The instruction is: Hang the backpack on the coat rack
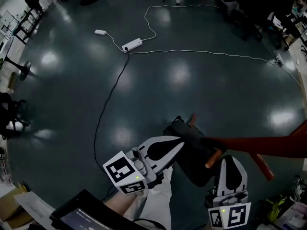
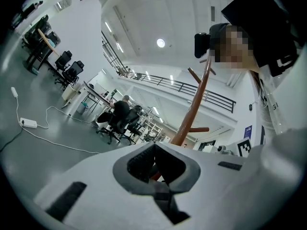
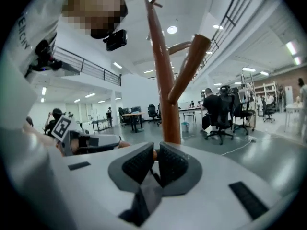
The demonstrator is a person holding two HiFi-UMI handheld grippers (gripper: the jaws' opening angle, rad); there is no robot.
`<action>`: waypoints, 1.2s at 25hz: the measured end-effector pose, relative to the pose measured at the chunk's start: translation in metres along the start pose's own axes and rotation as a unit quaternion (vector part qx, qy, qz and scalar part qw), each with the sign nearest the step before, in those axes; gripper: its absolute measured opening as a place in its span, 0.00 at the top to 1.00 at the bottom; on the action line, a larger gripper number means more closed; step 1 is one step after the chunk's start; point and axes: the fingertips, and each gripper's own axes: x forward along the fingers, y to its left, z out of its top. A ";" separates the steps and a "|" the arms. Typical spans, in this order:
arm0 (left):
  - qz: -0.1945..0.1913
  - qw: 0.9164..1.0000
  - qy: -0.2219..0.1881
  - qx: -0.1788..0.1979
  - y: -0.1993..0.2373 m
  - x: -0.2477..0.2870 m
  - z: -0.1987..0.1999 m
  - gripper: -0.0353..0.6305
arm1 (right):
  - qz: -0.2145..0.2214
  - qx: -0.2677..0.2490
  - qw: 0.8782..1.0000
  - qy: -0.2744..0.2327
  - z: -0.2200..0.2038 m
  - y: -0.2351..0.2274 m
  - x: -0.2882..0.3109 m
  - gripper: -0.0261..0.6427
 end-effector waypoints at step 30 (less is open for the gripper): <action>-0.069 0.998 0.008 -0.010 -0.080 -0.017 0.051 0.93 | 0.064 0.058 0.996 -0.012 0.077 0.077 -0.076 0.90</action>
